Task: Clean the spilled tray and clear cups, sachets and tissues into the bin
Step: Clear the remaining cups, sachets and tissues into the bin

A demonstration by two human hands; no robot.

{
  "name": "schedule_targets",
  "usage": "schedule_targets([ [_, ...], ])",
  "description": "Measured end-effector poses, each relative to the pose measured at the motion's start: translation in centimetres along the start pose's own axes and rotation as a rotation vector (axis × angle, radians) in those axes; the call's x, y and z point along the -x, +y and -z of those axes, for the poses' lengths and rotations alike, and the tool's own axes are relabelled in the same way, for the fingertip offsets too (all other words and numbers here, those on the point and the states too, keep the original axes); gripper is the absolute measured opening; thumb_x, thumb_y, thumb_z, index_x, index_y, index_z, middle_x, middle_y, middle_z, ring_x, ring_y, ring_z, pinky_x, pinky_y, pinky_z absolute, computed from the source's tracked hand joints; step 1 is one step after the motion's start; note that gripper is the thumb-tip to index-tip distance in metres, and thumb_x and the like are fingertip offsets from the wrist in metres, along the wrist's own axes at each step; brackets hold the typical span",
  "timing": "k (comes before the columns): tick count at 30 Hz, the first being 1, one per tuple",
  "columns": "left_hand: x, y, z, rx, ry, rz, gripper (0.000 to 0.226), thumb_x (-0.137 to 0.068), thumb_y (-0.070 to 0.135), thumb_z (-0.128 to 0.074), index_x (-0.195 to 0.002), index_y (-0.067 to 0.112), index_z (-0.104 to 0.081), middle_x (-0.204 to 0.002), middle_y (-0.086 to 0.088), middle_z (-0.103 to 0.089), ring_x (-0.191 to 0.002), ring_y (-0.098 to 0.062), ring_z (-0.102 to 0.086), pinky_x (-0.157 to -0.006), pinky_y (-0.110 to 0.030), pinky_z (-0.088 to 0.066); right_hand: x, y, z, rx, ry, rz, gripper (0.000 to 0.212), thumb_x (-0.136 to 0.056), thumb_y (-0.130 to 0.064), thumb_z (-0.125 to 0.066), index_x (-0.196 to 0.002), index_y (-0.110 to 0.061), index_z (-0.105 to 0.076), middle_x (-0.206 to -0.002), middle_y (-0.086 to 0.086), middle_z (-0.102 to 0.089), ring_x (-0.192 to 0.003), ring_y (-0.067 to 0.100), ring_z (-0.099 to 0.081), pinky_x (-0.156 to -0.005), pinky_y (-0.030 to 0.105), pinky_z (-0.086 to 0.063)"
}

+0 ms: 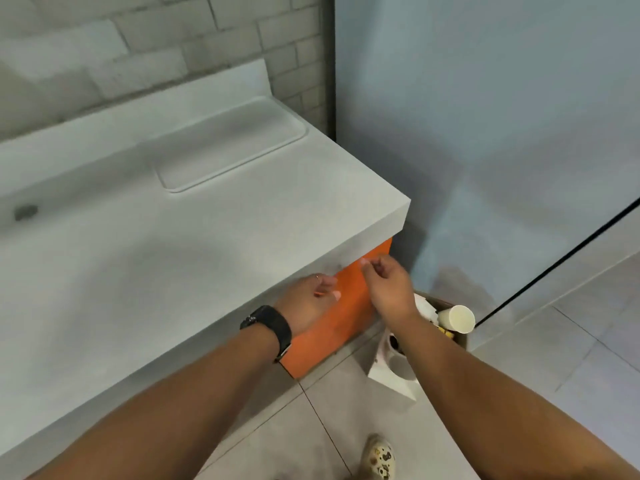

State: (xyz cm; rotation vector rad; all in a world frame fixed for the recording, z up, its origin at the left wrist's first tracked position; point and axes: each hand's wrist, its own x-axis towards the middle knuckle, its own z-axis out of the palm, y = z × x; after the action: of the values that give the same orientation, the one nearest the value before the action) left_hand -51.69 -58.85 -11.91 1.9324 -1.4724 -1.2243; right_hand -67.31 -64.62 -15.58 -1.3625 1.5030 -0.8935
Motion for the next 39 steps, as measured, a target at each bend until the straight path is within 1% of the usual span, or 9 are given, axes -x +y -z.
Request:
schedule_targets([
  [4, 3.4, -1.5, 5.1, 0.055, 0.132, -0.035, 0.022, -0.092, 0.032, -0.056, -0.114, 0.031, -0.059, -0.102, 0.013, -0.061, -0.100, -0.009, -0.060, -0.090, -0.029, -0.050, 1.9, -5.0, -3.9, -0.022, -0.014, 0.135, 0.024, -0.093, -0.035, -0.058, -0.077, -0.018, -0.059, -0.066, -0.008, -0.055, -0.063, 0.008, -0.051, -0.060, 0.024, -0.039],
  [8, 7.3, -4.6, 10.3, 0.122, 0.237, -0.028, 0.017, -0.092, 0.032, -0.057, -0.109, 0.033, -0.058, -0.100, 0.012, -0.063, -0.099, -0.012, -0.063, -0.094, -0.038, -0.050, 4.8, -8.6, -8.9, -0.001, -0.101, 0.225, 0.024, -0.094, -0.036, -0.056, -0.076, -0.020, -0.056, -0.069, -0.010, -0.054, -0.065, 0.006, -0.051, -0.060, 0.023, -0.038],
  [11, 10.2, -7.6, 13.6, 0.152, 0.328, -0.001, 0.017, -0.091, 0.032, -0.057, -0.108, 0.034, -0.059, -0.098, 0.014, -0.063, -0.097, -0.011, -0.064, -0.093, -0.038, -0.051, 7.0, -10.5, -12.7, 0.026, -0.183, 0.261, 0.021, -0.093, -0.039, -0.055, -0.085, -0.021, -0.060, -0.080, -0.011, -0.060, -0.076, 0.006, -0.057, -0.065, 0.021, -0.041],
  [16, 15.1, -12.1, 18.2, 0.182, 0.459, 0.056, 0.023, -0.091, 0.032, -0.057, -0.114, 0.029, -0.060, -0.097, 0.019, -0.061, -0.099, -0.010, -0.062, -0.091, -0.033, -0.050, 10.2, -13.2, -18.7, 0.074, -0.320, 0.298, 0.015, -0.094, -0.036, -0.055, -0.090, -0.023, -0.061, -0.088, -0.014, -0.061, -0.080, 0.001, -0.056, -0.064, 0.014, -0.038],
  [20, 18.0, -15.5, 21.7, 0.191, 0.600, 0.108, 0.029, -0.092, 0.030, -0.058, -0.120, 0.023, -0.059, -0.105, 0.013, -0.060, -0.102, -0.010, -0.057, -0.089, -0.025, -0.045, 12.2, -14.8, -23.3, 0.110, -0.462, 0.342, 0.016, -0.092, -0.035, -0.057, -0.096, -0.022, -0.065, -0.099, -0.009, -0.064, -0.091, 0.010, -0.060, -0.070, 0.019, -0.041],
  [26, 20.3, -19.5, 25.5, 0.238, 0.753, 0.203, 0.033, -0.092, 0.029, -0.057, -0.125, 0.022, -0.056, -0.121, 0.005, -0.057, -0.106, -0.008, -0.051, -0.090, -0.023, -0.038, 13.0, -16.7, -28.0, 0.121, -0.604, 0.397, 0.017, -0.091, -0.032, -0.060, -0.098, -0.018, -0.066, -0.104, -0.005, -0.064, -0.091, 0.010, -0.059, -0.070, 0.017, -0.039],
  [33, 21.4, -22.6, 29.0, 0.314, 0.886, 0.287, 0.031, -0.092, 0.029, -0.057, -0.123, 0.023, -0.057, -0.124, 0.005, -0.057, -0.106, -0.010, -0.052, -0.092, -0.026, -0.041, 11.6, -19.1, -33.2, 0.160, -0.754, 0.454, 0.008, -0.090, -0.033, -0.060, -0.091, -0.025, -0.064, -0.107, -0.005, -0.063, -0.090, 0.003, -0.058, -0.067, 0.014, -0.038],
  [36, 21.8, -23.7, 30.4, 0.369, 0.960, 0.305, 0.029, -0.092, 0.028, -0.056, -0.121, 0.022, -0.058, -0.123, 0.005, -0.057, -0.103, -0.010, -0.053, -0.089, -0.025, -0.040, 11.1, -20.5, -35.3, 0.168, -0.806, 0.468, 0.008, -0.091, -0.031, -0.060, -0.090, -0.024, -0.064, -0.106, -0.003, -0.061, -0.087, 0.007, -0.060, -0.062, 0.015, -0.041],
  [39, 22.1, -25.4, 31.6, 0.433, 1.047, 0.331, 0.028, -0.093, 0.027, -0.056, -0.120, 0.021, -0.059, -0.121, 0.006, -0.058, -0.100, -0.011, -0.054, -0.089, -0.027, -0.041, 10.8, -21.9, -38.1, 0.220, -0.850, 0.506, 0.007, -0.090, -0.034, -0.060, -0.088, -0.029, -0.064, -0.107, -0.004, -0.062, -0.090, 0.012, -0.063, -0.063, 0.017, -0.044],
])
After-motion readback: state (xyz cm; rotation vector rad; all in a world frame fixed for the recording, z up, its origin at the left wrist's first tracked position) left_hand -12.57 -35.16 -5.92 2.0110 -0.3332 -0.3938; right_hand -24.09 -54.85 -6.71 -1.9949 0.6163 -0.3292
